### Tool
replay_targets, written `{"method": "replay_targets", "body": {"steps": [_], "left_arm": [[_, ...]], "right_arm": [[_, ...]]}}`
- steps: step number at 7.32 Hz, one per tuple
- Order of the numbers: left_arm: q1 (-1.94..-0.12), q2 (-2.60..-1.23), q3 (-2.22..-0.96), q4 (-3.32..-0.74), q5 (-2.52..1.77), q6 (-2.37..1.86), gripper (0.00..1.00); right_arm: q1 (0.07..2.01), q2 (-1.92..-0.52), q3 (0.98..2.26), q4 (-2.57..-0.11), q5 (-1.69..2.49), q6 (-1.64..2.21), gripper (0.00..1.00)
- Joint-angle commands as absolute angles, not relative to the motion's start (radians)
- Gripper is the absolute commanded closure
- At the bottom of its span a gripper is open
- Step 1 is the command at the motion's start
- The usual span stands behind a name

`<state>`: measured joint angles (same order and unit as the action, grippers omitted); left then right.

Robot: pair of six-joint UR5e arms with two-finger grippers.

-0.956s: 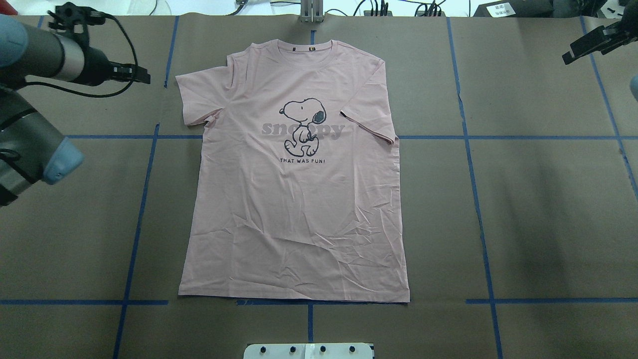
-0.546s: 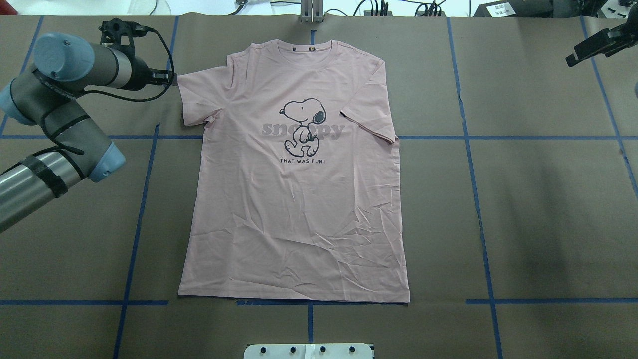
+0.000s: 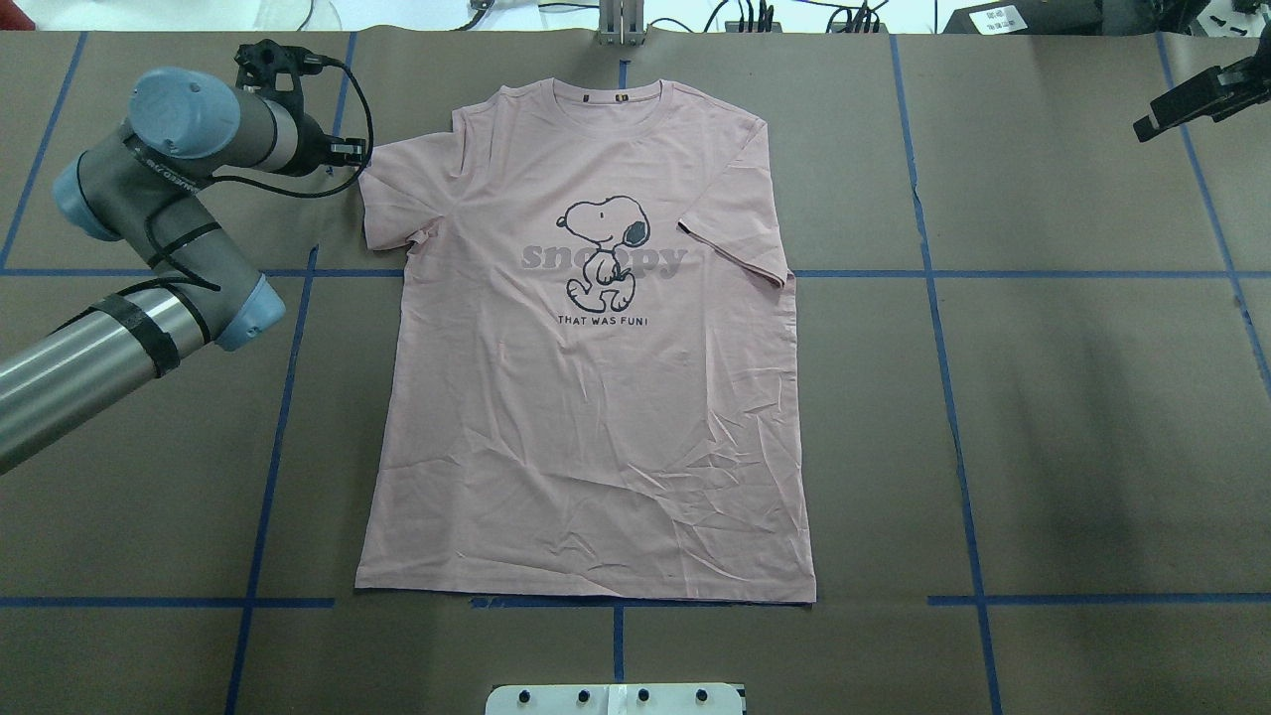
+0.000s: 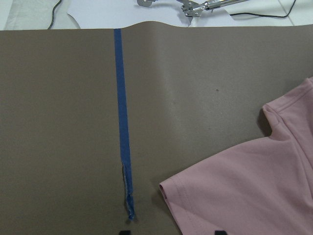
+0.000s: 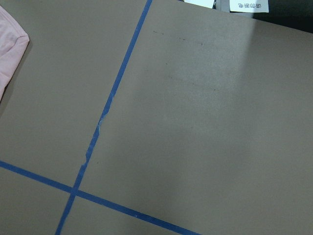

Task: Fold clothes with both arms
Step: 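Move the left gripper toward the shirt's shoulder nearest it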

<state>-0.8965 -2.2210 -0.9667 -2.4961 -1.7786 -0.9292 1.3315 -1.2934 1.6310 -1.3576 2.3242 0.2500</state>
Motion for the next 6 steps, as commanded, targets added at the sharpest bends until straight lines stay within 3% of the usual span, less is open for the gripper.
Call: {"method": "replay_targets", "body": {"steps": [1, 6], "left_arm": [[-0.891, -2.232, -0.946, -2.508, -1.778, -0.930, 0.48], [-0.890, -2.266, -0.896, -2.508, -1.779, -0.923, 0.54]], "right_arm": [[1.331, -1.301, 1.637, -1.358, 2.324, 0.250, 0.00], [1.331, -1.313, 1.646, -1.358, 2.313, 0.249, 0.00]]}}
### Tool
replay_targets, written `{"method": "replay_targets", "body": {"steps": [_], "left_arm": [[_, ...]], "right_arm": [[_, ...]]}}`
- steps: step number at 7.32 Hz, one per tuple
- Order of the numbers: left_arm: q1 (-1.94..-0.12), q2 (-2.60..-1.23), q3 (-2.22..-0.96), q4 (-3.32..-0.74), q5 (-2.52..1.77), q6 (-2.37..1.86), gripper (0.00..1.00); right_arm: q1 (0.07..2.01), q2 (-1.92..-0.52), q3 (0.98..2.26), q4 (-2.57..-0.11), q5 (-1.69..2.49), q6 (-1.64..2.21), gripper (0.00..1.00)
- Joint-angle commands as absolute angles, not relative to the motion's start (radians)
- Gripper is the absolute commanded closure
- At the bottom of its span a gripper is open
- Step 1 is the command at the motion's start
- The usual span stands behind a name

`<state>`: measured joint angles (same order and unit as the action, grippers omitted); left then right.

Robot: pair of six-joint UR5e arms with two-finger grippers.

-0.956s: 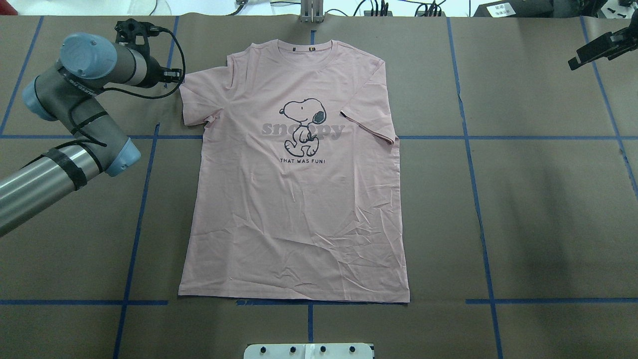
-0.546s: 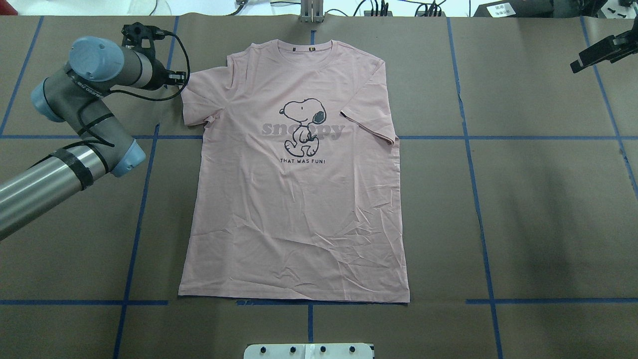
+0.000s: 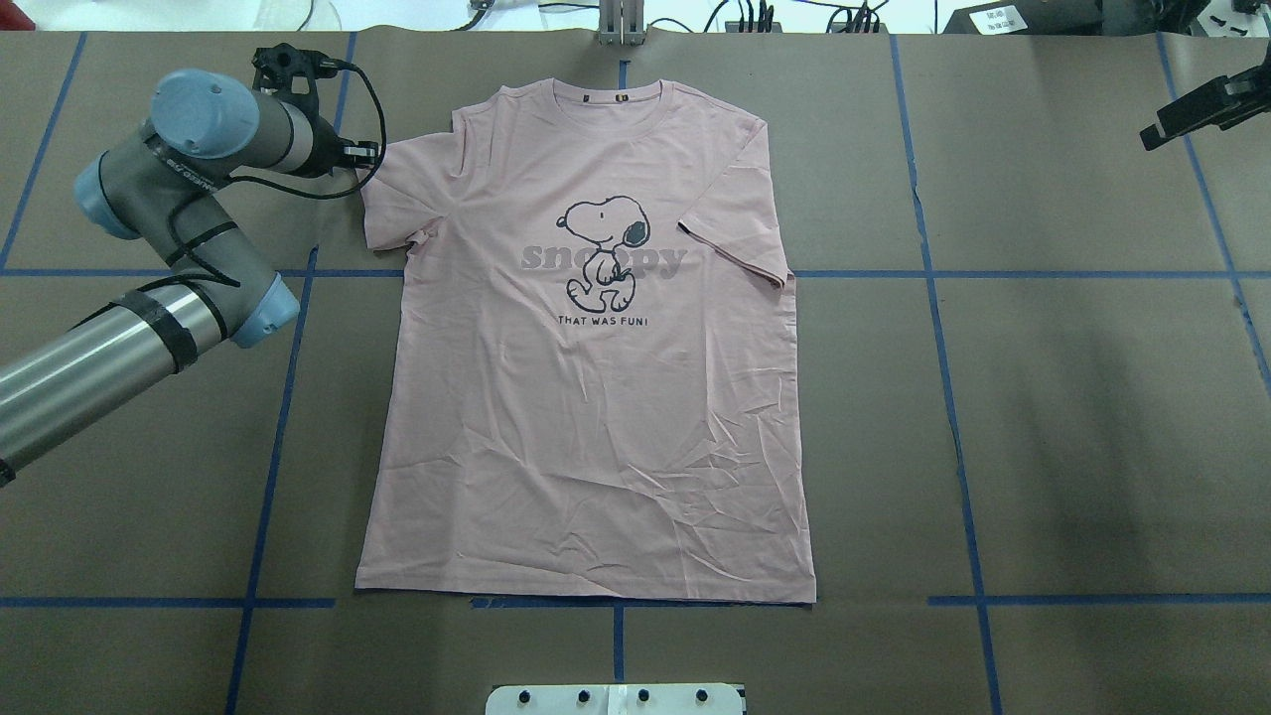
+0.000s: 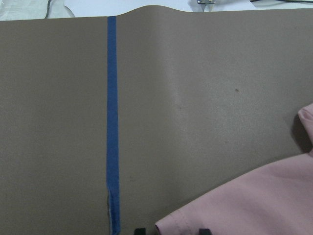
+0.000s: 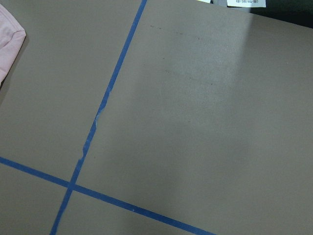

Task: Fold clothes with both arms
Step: 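Move the left gripper toward the shirt's shoulder nearest it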

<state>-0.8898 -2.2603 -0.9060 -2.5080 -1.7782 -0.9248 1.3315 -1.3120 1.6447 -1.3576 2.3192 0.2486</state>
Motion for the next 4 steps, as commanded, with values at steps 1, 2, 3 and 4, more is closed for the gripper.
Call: {"method": "replay_targets", "body": {"steps": [1, 2, 3, 4], "left_arm": [[-0.890, -2.267, -0.896, -2.508, -1.779, -0.923, 0.73], [-0.890, -2.269, -0.896, -2.508, -1.782, -0.916, 1.00], [-0.890, -2.273, -0.899, -2.508, -1.784, -0.916, 1.00], [-0.891, -2.272, -0.908, -2.508, -1.787, -0.905, 1.00]], "right_arm": [[1.331, -1.313, 1.644, -1.358, 2.310, 0.249, 0.00], [1.331, -1.313, 1.644, -1.358, 2.310, 0.249, 0.00], [1.331, -1.313, 1.644, -1.358, 2.309, 0.249, 0.00], [1.331, -1.312, 1.644, -1.358, 2.309, 0.249, 0.00]]}}
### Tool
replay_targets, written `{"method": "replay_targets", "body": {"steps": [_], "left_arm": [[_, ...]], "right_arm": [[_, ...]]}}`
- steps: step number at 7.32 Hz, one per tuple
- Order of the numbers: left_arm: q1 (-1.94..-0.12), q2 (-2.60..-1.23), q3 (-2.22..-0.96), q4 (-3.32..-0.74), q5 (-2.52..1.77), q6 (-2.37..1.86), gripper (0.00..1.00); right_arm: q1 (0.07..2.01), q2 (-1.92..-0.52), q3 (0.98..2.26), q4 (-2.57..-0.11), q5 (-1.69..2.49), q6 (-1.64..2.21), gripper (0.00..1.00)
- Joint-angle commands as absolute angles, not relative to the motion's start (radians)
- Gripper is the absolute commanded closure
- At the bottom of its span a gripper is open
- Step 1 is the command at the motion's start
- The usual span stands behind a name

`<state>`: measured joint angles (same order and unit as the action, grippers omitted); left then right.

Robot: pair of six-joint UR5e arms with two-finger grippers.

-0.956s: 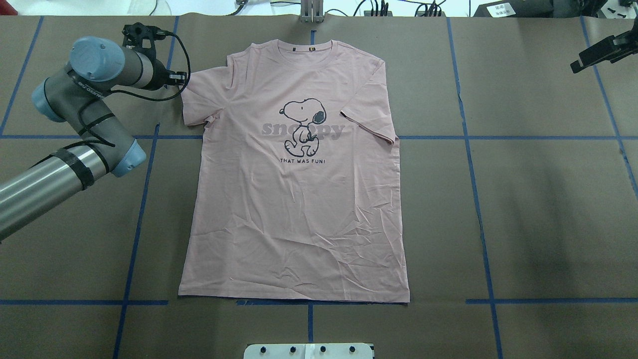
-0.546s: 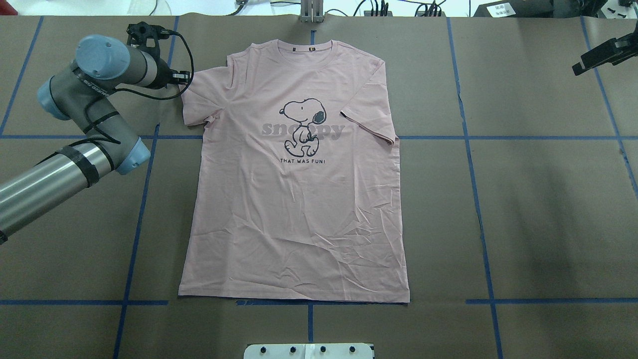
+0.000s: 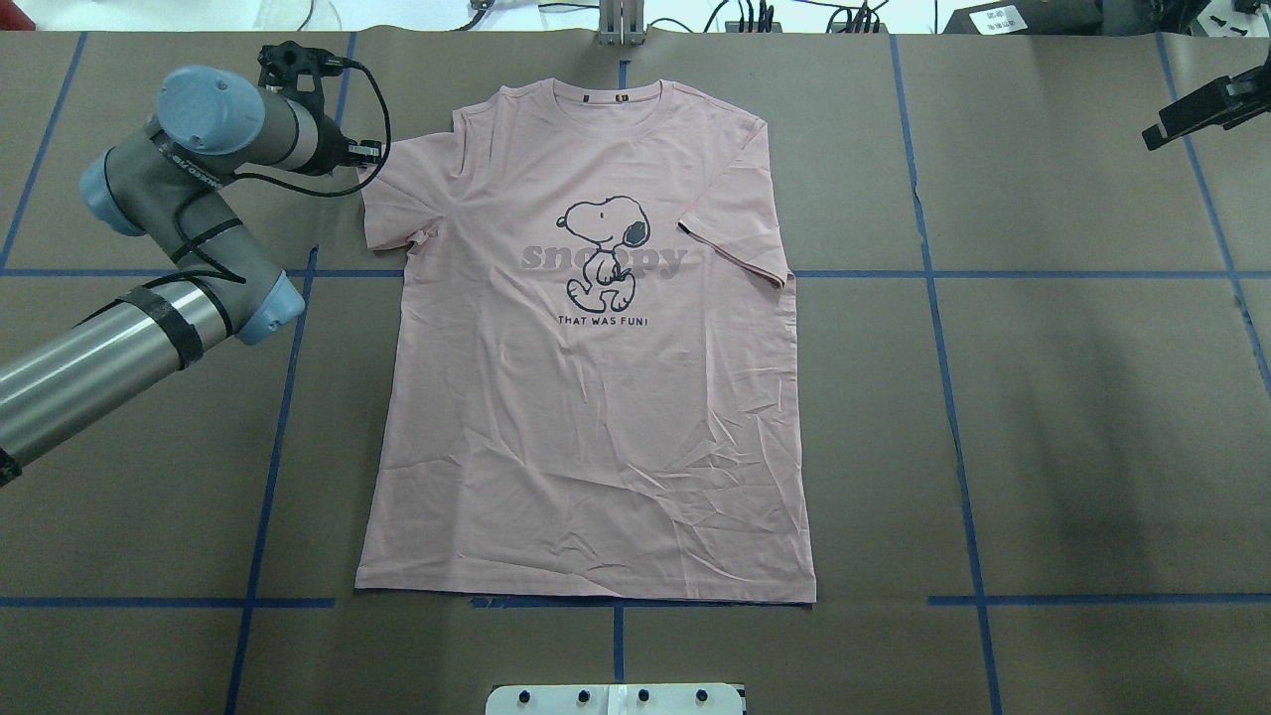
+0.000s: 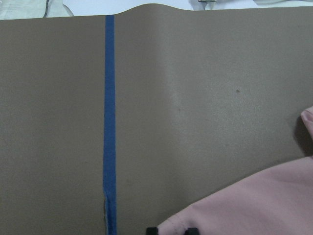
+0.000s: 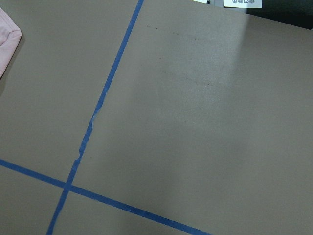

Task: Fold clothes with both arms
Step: 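Move the left gripper toward the shirt's shoulder nearest it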

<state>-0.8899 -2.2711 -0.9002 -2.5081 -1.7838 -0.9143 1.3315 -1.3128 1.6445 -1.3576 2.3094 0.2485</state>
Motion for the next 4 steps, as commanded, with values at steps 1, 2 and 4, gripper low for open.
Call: {"method": "replay_targets", "body": {"steps": [1, 2, 4], "left_arm": [[-0.894, -2.258, -0.946, -2.507, -1.789, -0.894, 1.00], [-0.896, -2.231, -1.015, -2.496, -1.793, -0.894, 1.00], [-0.896, -2.209, -1.179, -2.321, -1.865, -0.900, 1.00]], "right_arm": [[1.331, -1.312, 1.644, -1.358, 2.310, 0.249, 0.00], [1.331, -1.312, 1.646, -1.358, 2.310, 0.249, 0.00], [1.331, -1.312, 1.646, -1.358, 2.310, 0.249, 0.00]]}}
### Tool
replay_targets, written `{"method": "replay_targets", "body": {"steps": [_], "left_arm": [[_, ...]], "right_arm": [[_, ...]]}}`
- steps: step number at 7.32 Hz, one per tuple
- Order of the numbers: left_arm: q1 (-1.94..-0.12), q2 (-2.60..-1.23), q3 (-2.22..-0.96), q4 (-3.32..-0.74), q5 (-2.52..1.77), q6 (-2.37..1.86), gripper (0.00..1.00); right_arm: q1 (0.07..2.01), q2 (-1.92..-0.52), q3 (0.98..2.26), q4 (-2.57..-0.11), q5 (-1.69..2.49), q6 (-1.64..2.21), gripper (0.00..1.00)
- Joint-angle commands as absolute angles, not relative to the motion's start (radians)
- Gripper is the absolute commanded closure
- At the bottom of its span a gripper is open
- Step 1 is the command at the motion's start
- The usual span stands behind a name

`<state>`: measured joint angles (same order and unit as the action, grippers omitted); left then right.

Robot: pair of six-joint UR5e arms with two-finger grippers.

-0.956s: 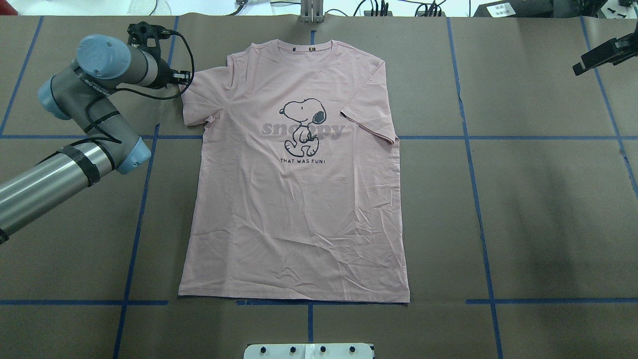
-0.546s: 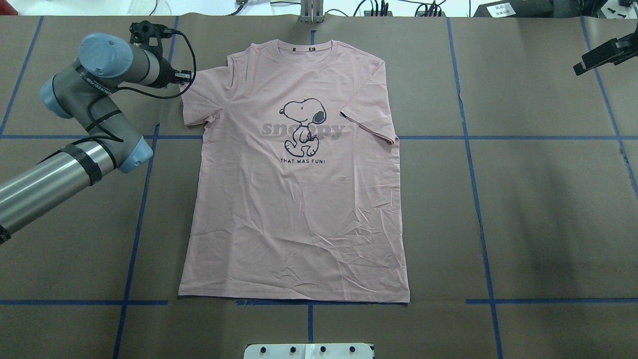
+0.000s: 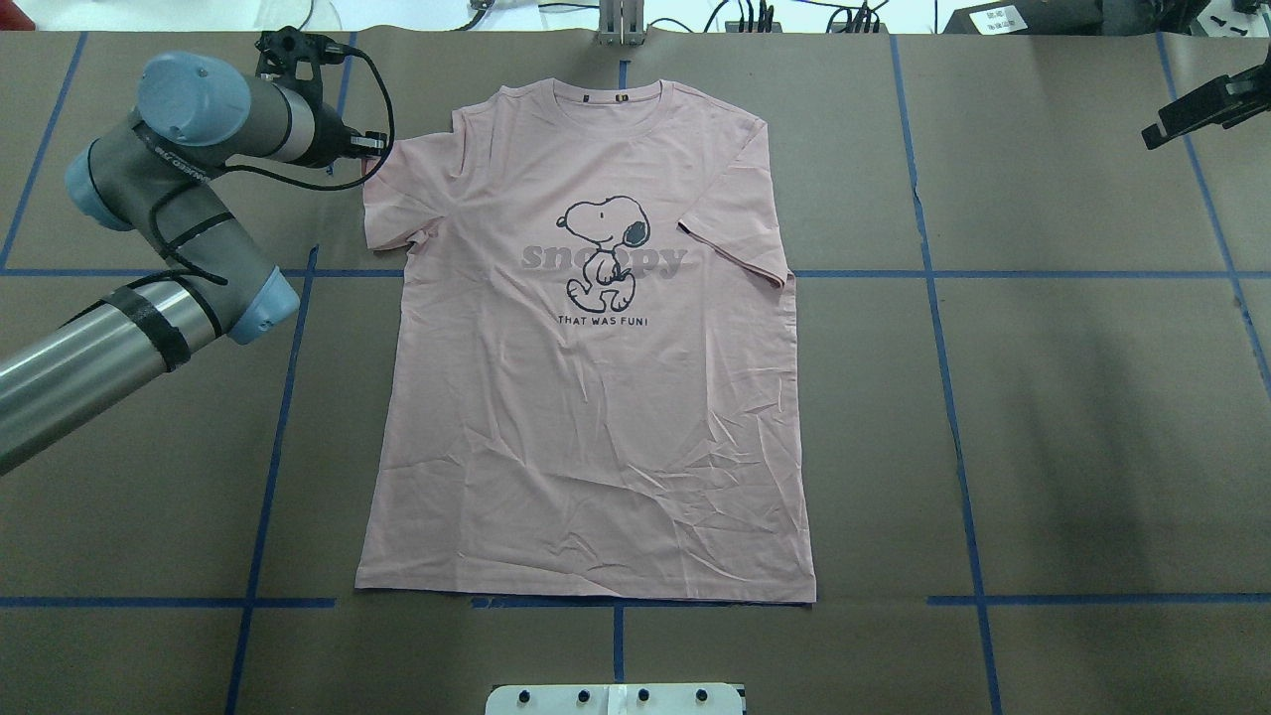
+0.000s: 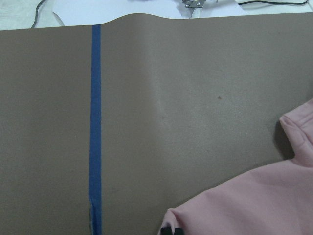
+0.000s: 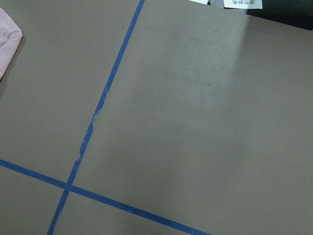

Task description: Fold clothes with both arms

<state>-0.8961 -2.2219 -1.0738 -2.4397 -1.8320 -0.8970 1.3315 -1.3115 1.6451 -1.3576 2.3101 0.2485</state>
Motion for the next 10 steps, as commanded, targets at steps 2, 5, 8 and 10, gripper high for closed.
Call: {"method": "replay_targets", "body": {"steps": [2, 5, 8, 10], "left_arm": [[-0.882, -2.271, -1.273, -2.089, -1.859, -0.992, 1.00], [-0.796, -2.472, -1.167, -1.906, -1.819, -1.098, 1.00], [-0.781, -2.499, -1.078, -1.907, -1.784, -1.098, 1.00], [-0.781, -2.499, -1.101, -1.914, -1.790, -1.042, 0.00]], "right_arm": [[1.331, -1.312, 1.644, -1.358, 2.309, 0.250, 0.00], [1.330, -1.312, 1.644, -1.358, 2.309, 0.250, 0.00], [1.330, -1.307, 1.644, -1.358, 2.309, 0.262, 0.00], [1.327, -1.305, 1.658, -1.358, 2.310, 0.288, 0.00]]}}
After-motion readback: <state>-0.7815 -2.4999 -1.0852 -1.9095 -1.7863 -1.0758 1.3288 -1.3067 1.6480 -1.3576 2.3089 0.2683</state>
